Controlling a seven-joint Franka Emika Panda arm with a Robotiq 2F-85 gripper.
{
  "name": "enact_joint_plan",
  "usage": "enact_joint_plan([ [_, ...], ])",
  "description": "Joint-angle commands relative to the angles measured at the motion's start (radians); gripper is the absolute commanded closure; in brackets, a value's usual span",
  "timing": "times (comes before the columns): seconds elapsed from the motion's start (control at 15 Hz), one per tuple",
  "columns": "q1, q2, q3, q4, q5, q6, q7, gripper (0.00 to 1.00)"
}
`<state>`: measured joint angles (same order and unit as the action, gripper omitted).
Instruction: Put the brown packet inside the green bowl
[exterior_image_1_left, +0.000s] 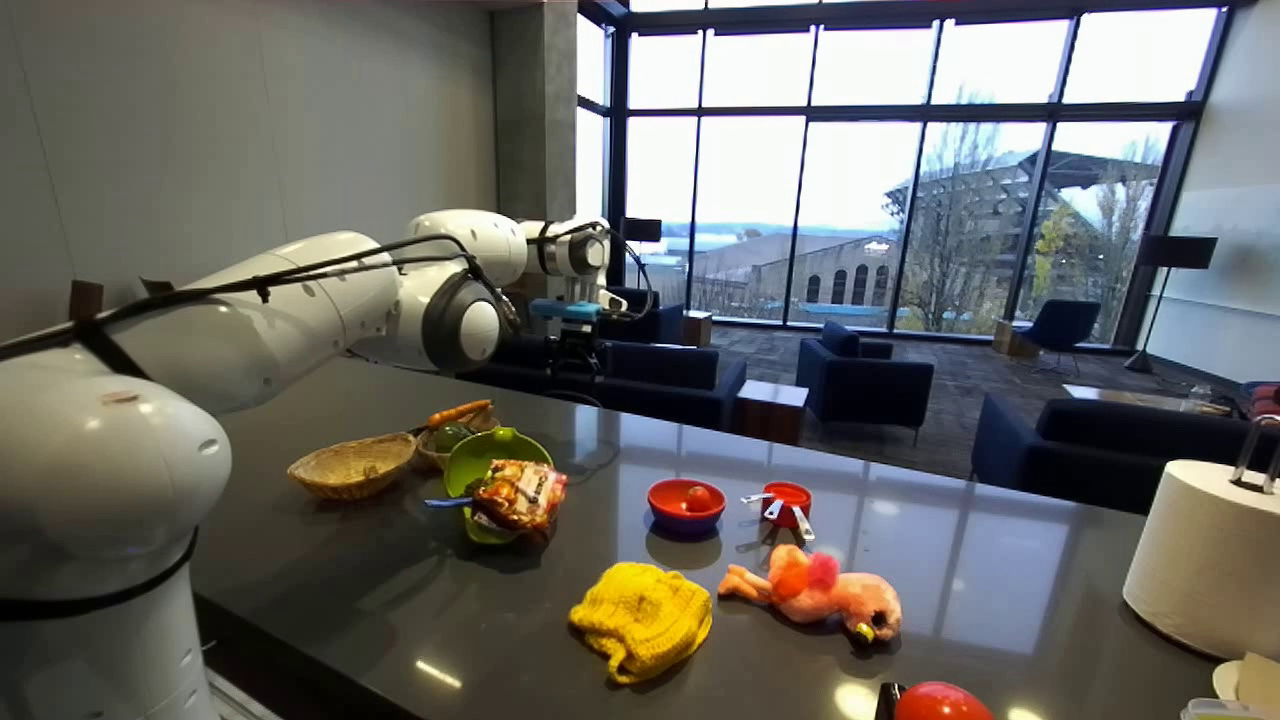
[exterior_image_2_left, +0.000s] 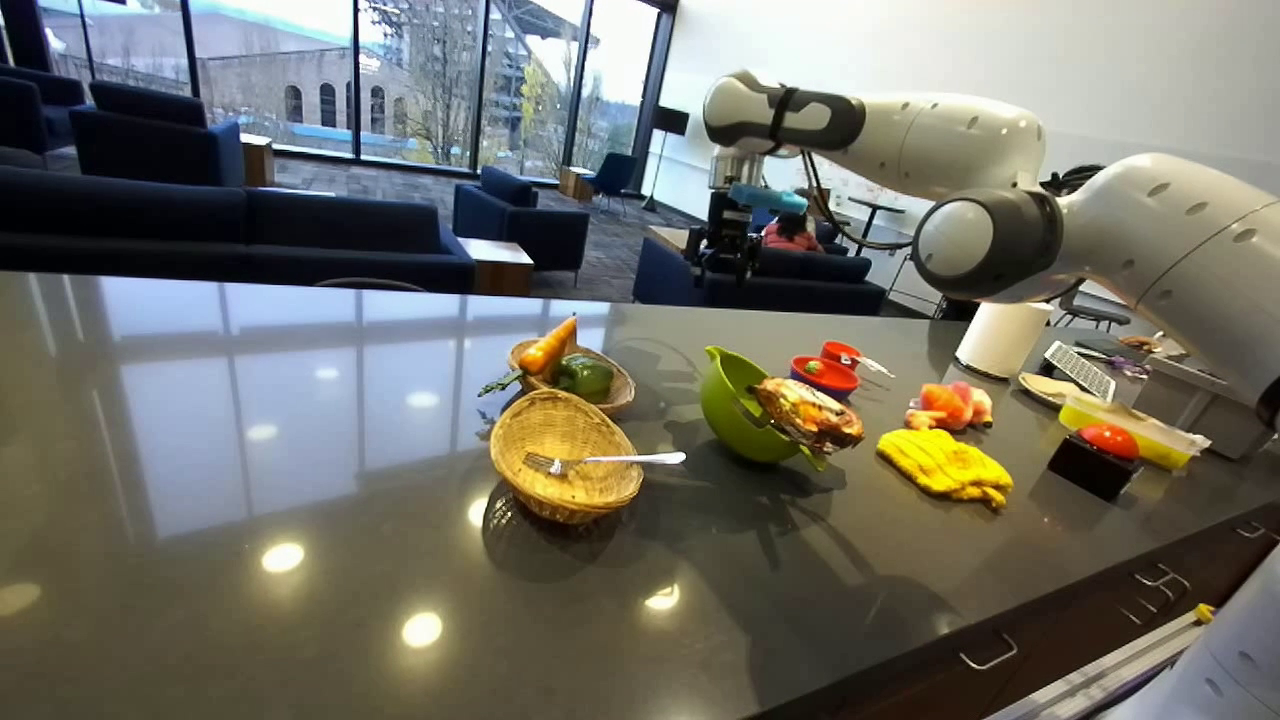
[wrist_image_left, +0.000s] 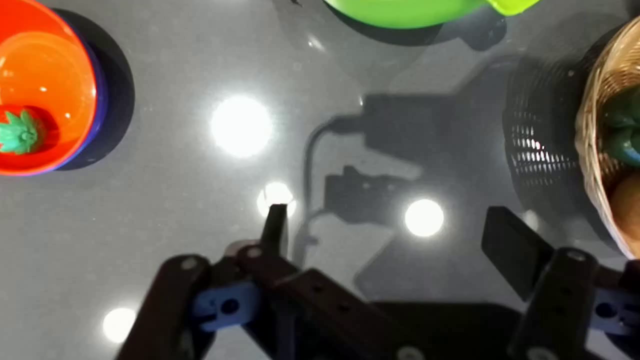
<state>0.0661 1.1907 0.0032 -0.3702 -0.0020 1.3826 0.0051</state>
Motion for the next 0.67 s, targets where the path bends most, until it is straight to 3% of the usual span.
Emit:
enact_joint_plan([
  [0.0, -0.007, -0.019, -0.019, -0.012, -0.023, 0.076, 0.002, 0.0],
  [0.47, -0.03, -0.024, -0.041, -0.017, -0.028, 0.238, 0.017, 0.0],
  [0.6, -0.029, -0.002, -0.034, 0.0, -0.008, 0.215, 0.003, 0.0],
])
